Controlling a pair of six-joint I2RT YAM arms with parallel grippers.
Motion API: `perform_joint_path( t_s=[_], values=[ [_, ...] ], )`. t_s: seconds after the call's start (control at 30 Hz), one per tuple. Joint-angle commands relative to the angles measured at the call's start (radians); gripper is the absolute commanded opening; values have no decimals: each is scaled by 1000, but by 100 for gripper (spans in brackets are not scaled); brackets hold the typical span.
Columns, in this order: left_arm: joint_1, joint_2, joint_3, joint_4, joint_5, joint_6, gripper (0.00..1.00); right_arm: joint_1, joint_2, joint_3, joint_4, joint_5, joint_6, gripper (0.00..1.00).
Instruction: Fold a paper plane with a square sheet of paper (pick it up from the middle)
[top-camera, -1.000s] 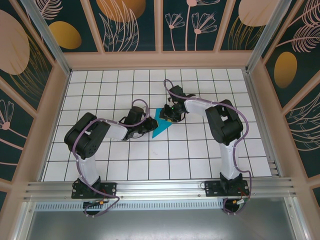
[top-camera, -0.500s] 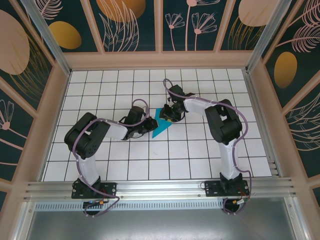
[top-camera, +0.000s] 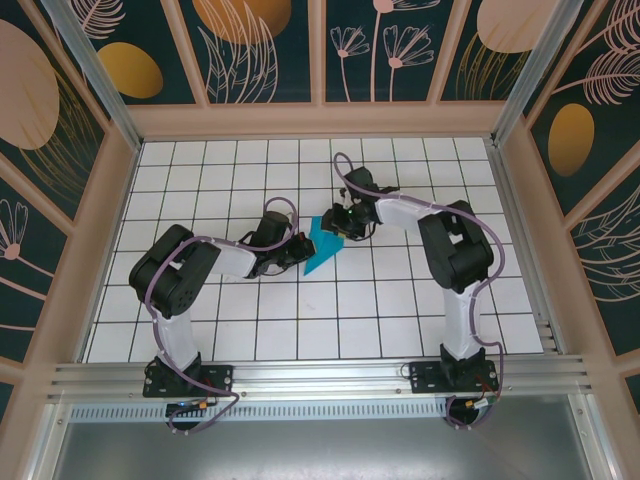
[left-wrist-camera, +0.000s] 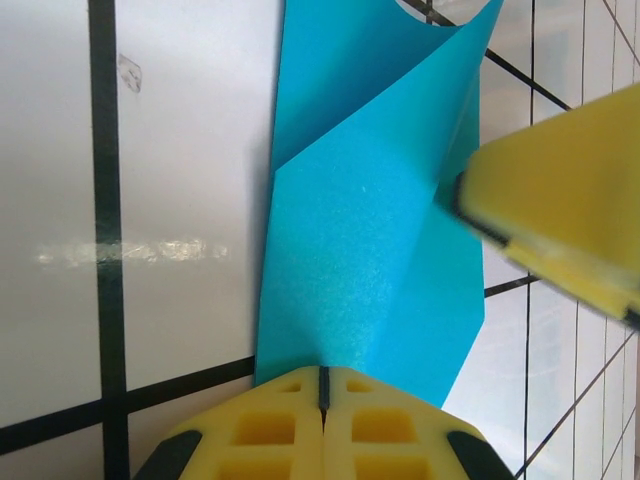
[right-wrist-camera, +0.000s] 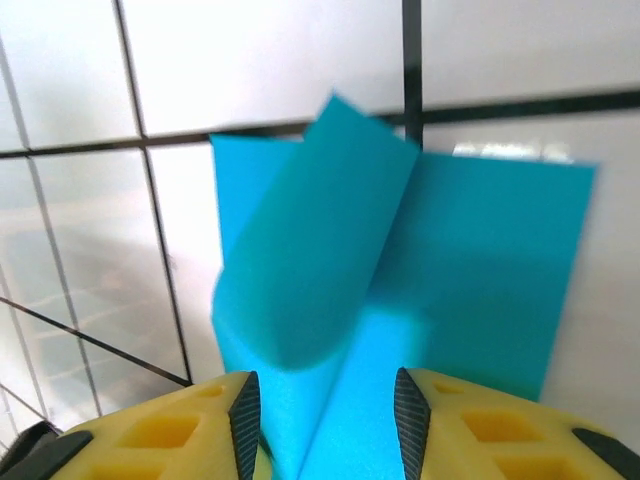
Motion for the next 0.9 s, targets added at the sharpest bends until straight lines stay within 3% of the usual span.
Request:
perform_joint_path(
  t_s=[0.0,0.13,0.33,0.47,0.87],
  values=[
    [4,75,-13,-160,-83,5,3,-18,-71,-39,70,-37,-45,44],
    [5,78,-8,-172,-77,9,3,-13,-89,-95,129,-104,-68,38],
    [3,79,1,-193,-82,11,1,19,-52,-105,139,-154,-96,14],
    [4,79,6,-203,-83,11,0,22,-19,-123,162,-174,-94,4],
    [5,82,15,-217,-75,11,0,29,49,-112,149,-201,-140,1]
  ],
)
